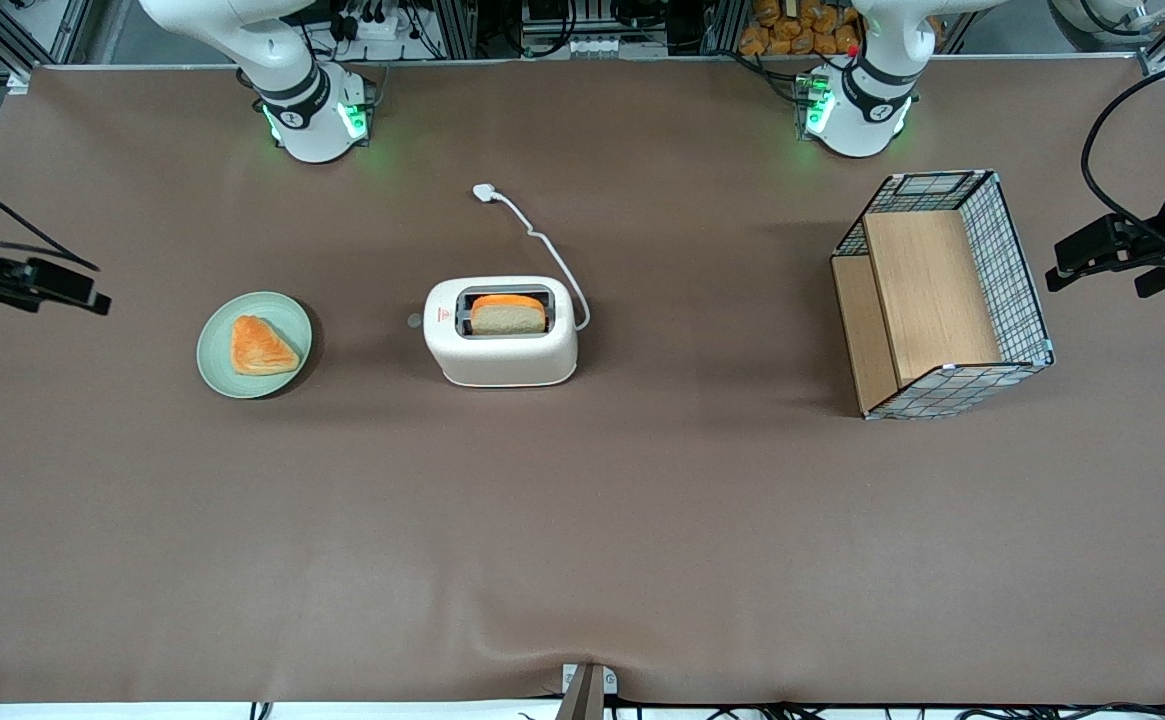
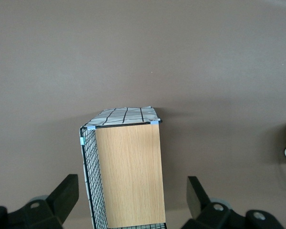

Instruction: Press toaster button with right arm

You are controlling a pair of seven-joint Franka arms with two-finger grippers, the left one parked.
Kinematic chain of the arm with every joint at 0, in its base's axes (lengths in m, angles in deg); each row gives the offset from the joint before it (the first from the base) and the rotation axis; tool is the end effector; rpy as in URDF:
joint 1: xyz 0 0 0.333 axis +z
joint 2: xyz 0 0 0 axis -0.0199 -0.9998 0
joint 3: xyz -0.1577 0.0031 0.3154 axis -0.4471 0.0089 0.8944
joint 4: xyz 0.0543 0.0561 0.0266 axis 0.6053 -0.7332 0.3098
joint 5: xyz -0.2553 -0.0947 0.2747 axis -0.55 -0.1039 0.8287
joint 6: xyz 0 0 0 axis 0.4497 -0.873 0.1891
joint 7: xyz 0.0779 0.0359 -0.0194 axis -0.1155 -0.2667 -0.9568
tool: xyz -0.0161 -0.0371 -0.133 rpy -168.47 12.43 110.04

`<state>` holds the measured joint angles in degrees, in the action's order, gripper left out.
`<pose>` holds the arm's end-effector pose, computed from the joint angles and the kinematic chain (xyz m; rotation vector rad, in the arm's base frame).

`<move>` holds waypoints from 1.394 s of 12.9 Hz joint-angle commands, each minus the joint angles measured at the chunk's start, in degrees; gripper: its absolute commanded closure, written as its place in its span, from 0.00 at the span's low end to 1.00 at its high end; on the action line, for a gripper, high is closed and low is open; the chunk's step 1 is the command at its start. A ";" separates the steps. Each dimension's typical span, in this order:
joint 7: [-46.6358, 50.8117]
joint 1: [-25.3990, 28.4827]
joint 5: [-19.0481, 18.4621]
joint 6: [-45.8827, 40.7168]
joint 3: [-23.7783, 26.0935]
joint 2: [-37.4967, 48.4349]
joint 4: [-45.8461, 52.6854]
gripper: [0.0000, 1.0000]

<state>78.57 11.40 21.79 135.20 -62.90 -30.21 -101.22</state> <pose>0.5591 -0.0613 0.5827 -3.0092 0.1296 0.1201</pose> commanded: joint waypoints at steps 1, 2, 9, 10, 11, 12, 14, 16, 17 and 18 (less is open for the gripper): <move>0.07 -9.44 -2.65 -2.56 10.75 -0.31 2.83 0.00; 0.07 -10.94 -2.91 -2.74 12.69 0.12 2.83 0.00; 3.13 -14.22 -5.72 -7.04 16.40 2.94 3.53 0.00; 3.84 -13.60 -6.42 -8.10 16.49 2.94 4.75 0.00; 4.54 -13.51 -6.60 -9.32 16.49 2.85 5.55 0.00; 4.55 -13.51 -6.52 -9.60 16.49 2.85 6.34 0.00; 4.72 -12.89 -6.69 -10.65 16.49 2.77 7.48 0.00; 4.99 -12.72 -7.74 -11.27 16.57 2.77 7.84 0.00; 4.99 -12.54 -7.75 -11.71 16.49 2.85 7.93 0.00; 4.99 -12.45 -7.31 -11.71 16.57 2.51 9.15 0.00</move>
<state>82.31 -1.57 15.70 124.73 -46.66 -27.58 -94.12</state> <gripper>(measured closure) 0.000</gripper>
